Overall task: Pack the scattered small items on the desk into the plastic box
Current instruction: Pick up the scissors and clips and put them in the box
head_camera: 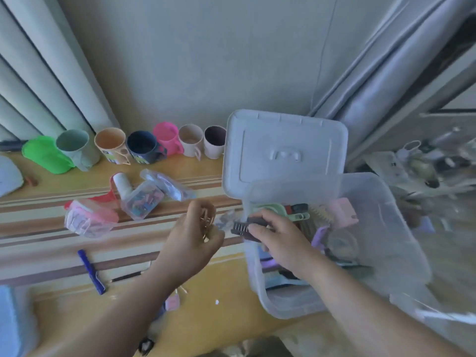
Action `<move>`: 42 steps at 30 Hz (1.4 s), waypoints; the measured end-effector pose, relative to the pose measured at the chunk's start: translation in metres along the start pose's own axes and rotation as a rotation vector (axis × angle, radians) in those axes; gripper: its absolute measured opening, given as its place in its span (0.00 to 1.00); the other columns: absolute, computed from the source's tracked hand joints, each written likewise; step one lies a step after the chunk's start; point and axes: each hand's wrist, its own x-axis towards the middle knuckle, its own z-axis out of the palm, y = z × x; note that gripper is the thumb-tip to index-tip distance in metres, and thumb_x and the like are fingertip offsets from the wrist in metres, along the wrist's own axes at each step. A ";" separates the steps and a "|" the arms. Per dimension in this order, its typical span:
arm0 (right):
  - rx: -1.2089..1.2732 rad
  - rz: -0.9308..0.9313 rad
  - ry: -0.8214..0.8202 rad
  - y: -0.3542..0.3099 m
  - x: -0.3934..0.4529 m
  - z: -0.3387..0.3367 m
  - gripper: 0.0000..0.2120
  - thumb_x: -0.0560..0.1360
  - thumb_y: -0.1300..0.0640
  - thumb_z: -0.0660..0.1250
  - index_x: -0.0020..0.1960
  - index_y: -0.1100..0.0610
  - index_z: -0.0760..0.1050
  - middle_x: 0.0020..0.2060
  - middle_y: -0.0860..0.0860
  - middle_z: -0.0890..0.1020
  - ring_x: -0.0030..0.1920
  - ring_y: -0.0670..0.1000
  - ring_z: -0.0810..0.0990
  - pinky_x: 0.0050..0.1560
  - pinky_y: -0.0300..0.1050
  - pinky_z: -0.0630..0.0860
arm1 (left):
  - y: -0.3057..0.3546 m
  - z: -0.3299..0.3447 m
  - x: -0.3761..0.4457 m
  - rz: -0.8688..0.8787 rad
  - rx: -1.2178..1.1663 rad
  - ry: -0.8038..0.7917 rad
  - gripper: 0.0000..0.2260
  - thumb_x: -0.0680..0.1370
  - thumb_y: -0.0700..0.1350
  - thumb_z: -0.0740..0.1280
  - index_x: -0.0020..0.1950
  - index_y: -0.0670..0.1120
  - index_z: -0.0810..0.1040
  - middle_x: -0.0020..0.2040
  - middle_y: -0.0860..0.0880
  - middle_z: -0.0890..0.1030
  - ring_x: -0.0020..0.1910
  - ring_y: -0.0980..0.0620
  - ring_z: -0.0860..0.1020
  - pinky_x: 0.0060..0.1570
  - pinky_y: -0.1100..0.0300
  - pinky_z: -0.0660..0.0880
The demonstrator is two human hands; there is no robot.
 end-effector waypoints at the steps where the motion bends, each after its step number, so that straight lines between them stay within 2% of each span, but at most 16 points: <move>1: -0.064 -0.019 0.049 0.008 -0.004 -0.020 0.07 0.82 0.57 0.68 0.51 0.45 0.81 0.41 0.39 0.85 0.38 0.40 0.82 0.45 0.40 0.76 | 0.012 0.010 0.003 0.051 -0.014 -0.009 0.19 0.74 0.42 0.73 0.56 0.56 0.67 0.43 0.53 0.77 0.41 0.52 0.77 0.42 0.54 0.76; 4: -0.301 -0.050 0.211 0.032 -0.021 -0.089 0.06 0.79 0.53 0.72 0.49 0.42 0.80 0.45 0.38 0.85 0.45 0.43 0.84 0.45 0.40 0.78 | 0.037 0.044 0.010 0.208 0.007 -0.051 0.26 0.71 0.40 0.76 0.60 0.53 0.65 0.45 0.54 0.76 0.41 0.53 0.79 0.41 0.54 0.79; 5: -0.372 -0.021 0.249 0.040 -0.028 -0.113 0.04 0.78 0.52 0.73 0.48 0.43 0.80 0.44 0.38 0.84 0.44 0.42 0.83 0.45 0.41 0.77 | 0.044 0.057 0.012 0.255 0.028 -0.058 0.26 0.70 0.40 0.76 0.61 0.51 0.65 0.45 0.54 0.75 0.41 0.53 0.79 0.42 0.53 0.79; 7: -0.494 0.091 0.259 0.063 -0.041 -0.160 0.05 0.74 0.47 0.75 0.46 0.44 0.79 0.40 0.40 0.84 0.40 0.42 0.81 0.44 0.45 0.77 | 0.056 0.079 0.014 0.321 0.077 -0.060 0.26 0.70 0.47 0.76 0.62 0.49 0.66 0.49 0.53 0.73 0.44 0.55 0.78 0.44 0.59 0.78; 9: -0.598 0.204 0.164 0.091 -0.048 -0.194 0.10 0.69 0.39 0.75 0.43 0.42 0.77 0.38 0.42 0.83 0.39 0.42 0.81 0.46 0.48 0.78 | 0.070 0.099 0.017 0.344 0.106 -0.112 0.25 0.69 0.54 0.74 0.62 0.51 0.70 0.53 0.54 0.74 0.46 0.56 0.77 0.45 0.64 0.76; 11: -0.763 0.302 -0.004 0.128 -0.047 -0.209 0.14 0.65 0.35 0.73 0.41 0.42 0.75 0.38 0.44 0.83 0.40 0.45 0.81 0.47 0.49 0.79 | 0.084 0.121 0.020 0.381 0.152 -0.216 0.23 0.70 0.55 0.76 0.62 0.54 0.74 0.54 0.57 0.77 0.48 0.57 0.78 0.47 0.64 0.75; 14: -0.958 0.287 -0.222 0.163 -0.031 -0.199 0.14 0.70 0.40 0.73 0.44 0.48 0.74 0.41 0.46 0.82 0.44 0.49 0.80 0.47 0.47 0.78 | 0.093 0.156 0.017 0.363 0.226 -0.385 0.20 0.73 0.56 0.74 0.61 0.53 0.73 0.51 0.57 0.82 0.46 0.57 0.78 0.46 0.60 0.76; 17: -1.001 0.209 -0.362 0.174 -0.006 -0.182 0.09 0.77 0.46 0.70 0.47 0.50 0.75 0.43 0.47 0.77 0.45 0.54 0.78 0.44 0.49 0.73 | 0.084 0.189 0.015 0.212 0.389 -0.562 0.18 0.76 0.57 0.69 0.62 0.52 0.71 0.54 0.52 0.82 0.51 0.50 0.78 0.49 0.52 0.77; 19: -1.040 0.185 -0.419 0.179 0.007 -0.176 0.08 0.80 0.48 0.69 0.50 0.52 0.75 0.47 0.49 0.77 0.46 0.55 0.77 0.42 0.49 0.70 | 0.072 0.204 0.015 0.123 0.494 -0.644 0.17 0.77 0.55 0.69 0.64 0.53 0.73 0.57 0.51 0.80 0.55 0.49 0.78 0.53 0.53 0.76; 21: -1.055 0.165 -0.426 0.186 0.013 -0.173 0.07 0.79 0.50 0.70 0.50 0.53 0.75 0.52 0.53 0.79 0.47 0.56 0.79 0.46 0.51 0.77 | 0.062 0.214 0.015 0.069 0.561 -0.663 0.17 0.77 0.54 0.70 0.64 0.53 0.75 0.59 0.51 0.79 0.57 0.48 0.77 0.54 0.53 0.76; 23: -1.054 0.151 -0.434 0.191 0.015 -0.171 0.07 0.77 0.52 0.72 0.49 0.53 0.76 0.51 0.53 0.80 0.46 0.56 0.81 0.48 0.53 0.80 | 0.053 0.223 0.014 0.052 0.634 -0.661 0.18 0.76 0.53 0.70 0.65 0.54 0.76 0.60 0.51 0.79 0.59 0.46 0.79 0.55 0.52 0.77; 29: -0.946 0.089 -0.424 0.198 0.011 -0.183 0.11 0.74 0.51 0.75 0.49 0.46 0.73 0.57 0.49 0.78 0.51 0.54 0.80 0.51 0.53 0.80 | 0.041 0.239 0.014 -0.022 0.889 -0.702 0.23 0.76 0.44 0.74 0.69 0.52 0.71 0.62 0.46 0.79 0.54 0.38 0.82 0.48 0.45 0.80; 33: -0.933 0.039 -0.394 0.198 0.004 -0.194 0.08 0.76 0.49 0.71 0.51 0.43 0.73 0.59 0.47 0.77 0.53 0.52 0.78 0.51 0.49 0.78 | 0.046 0.244 0.012 -0.041 0.933 -0.695 0.23 0.76 0.40 0.73 0.69 0.49 0.70 0.61 0.43 0.80 0.54 0.36 0.83 0.43 0.50 0.75; 36: -0.888 0.040 -0.366 0.194 -0.004 -0.202 0.07 0.77 0.48 0.70 0.54 0.45 0.77 0.59 0.45 0.77 0.54 0.51 0.79 0.56 0.51 0.79 | 0.041 0.243 0.007 -0.001 0.905 -0.687 0.24 0.76 0.38 0.72 0.70 0.50 0.70 0.63 0.43 0.80 0.53 0.39 0.84 0.48 0.46 0.82; 38: -0.853 0.047 -0.348 0.189 -0.009 -0.204 0.07 0.78 0.47 0.69 0.54 0.44 0.77 0.58 0.44 0.78 0.55 0.51 0.79 0.58 0.53 0.78 | 0.040 0.237 0.006 0.009 0.888 -0.698 0.22 0.77 0.39 0.72 0.68 0.51 0.72 0.60 0.45 0.81 0.54 0.40 0.83 0.51 0.44 0.82; 42: -0.796 0.011 -0.311 0.178 -0.019 -0.203 0.04 0.78 0.47 0.69 0.48 0.39 0.75 0.52 0.38 0.77 0.53 0.46 0.79 0.58 0.48 0.77 | 0.040 0.228 0.003 0.074 0.837 -0.668 0.14 0.78 0.38 0.70 0.61 0.50 0.74 0.54 0.44 0.82 0.52 0.40 0.83 0.49 0.46 0.82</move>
